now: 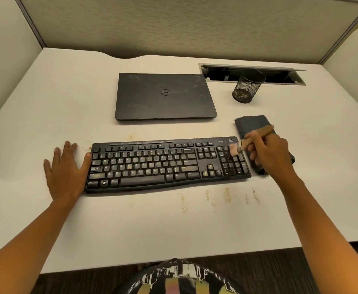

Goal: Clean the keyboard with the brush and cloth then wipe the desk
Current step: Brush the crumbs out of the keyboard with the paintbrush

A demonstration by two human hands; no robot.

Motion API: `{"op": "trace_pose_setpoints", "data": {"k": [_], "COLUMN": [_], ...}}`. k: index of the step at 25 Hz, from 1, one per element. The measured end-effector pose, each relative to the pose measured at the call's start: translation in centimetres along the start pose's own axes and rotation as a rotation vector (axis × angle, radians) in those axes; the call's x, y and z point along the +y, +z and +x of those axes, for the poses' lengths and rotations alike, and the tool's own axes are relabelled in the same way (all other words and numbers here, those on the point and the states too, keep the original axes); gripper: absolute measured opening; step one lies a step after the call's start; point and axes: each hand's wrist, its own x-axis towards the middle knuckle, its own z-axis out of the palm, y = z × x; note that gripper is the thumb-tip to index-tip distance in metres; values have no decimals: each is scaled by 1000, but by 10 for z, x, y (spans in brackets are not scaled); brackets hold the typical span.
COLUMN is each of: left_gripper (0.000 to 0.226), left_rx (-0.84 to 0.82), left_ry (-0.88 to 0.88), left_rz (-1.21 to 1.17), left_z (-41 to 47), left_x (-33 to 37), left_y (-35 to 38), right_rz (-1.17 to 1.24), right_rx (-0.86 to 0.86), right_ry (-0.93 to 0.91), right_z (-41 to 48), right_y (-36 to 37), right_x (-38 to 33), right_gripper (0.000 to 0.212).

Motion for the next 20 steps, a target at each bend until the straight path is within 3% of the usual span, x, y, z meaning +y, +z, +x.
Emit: {"op": "trace_pose_setpoints", "data": {"k": [8, 10, 13, 16, 20], "left_gripper": [54, 54, 50, 48, 57], "left_rx": [-11, -24, 110, 163, -70], "left_ry": [-7, -62, -148, 43, 462], "left_rz": [-6, -30, -71, -85, -76], "left_z": [2, 5, 1, -14, -35], "left_x": [2, 9, 42, 93, 150], "left_y": [-1, -3, -10, -9, 17], "right_rz": [-207, -150, -66, -78, -102], "right_rx": [-200, -146, 8, 106, 81], "right_ry": [6, -10, -37, -49, -55], "right_z": [-1, -6, -4, 11, 36], "right_y": [-3, -6, -9, -13, -10], "right_x": [7, 11, 10, 9, 10], "right_gripper": [40, 39, 36, 33, 32]}}
